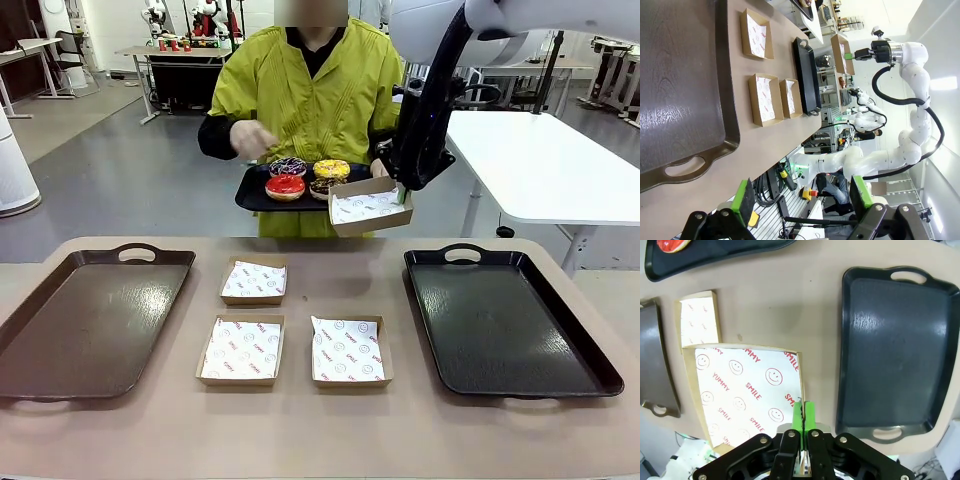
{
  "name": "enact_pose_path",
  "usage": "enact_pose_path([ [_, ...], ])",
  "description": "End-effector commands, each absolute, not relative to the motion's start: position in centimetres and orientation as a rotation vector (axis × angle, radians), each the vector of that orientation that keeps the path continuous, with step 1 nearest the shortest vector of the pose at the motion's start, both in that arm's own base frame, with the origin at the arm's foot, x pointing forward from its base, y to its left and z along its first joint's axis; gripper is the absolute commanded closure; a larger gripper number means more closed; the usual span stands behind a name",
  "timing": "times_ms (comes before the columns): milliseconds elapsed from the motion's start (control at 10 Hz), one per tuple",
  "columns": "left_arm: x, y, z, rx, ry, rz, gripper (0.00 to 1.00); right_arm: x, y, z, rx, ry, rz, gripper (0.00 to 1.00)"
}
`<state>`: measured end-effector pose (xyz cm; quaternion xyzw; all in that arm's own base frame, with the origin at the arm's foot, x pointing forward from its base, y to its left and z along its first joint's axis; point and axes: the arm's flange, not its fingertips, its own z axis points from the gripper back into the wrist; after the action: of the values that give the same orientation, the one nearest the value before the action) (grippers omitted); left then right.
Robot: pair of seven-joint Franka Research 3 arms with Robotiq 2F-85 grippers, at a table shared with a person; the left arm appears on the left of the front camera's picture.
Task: Individually package the donuts and arrange them on the tray.
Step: Place the picked Paper togo box on the Handle tray while simultaneously picking up another Paper togo box from the table with the other hand.
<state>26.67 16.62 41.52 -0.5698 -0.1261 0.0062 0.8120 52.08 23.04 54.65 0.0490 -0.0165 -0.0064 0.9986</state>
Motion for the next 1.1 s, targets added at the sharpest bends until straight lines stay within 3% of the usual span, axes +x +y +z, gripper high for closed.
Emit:
enact_pose_path([
  [0,26.60,16.62,41.66,-1.233,-0.283,0.017,0.00,52.01,23.00,54.88,0.097,-0.040,-0.021,1.00],
  [1000,26.60,16.62,41.66,-1.233,-0.283,0.017,0.00,52.01,23.00,54.88,0.097,-0.040,-0.021,1.00],
])
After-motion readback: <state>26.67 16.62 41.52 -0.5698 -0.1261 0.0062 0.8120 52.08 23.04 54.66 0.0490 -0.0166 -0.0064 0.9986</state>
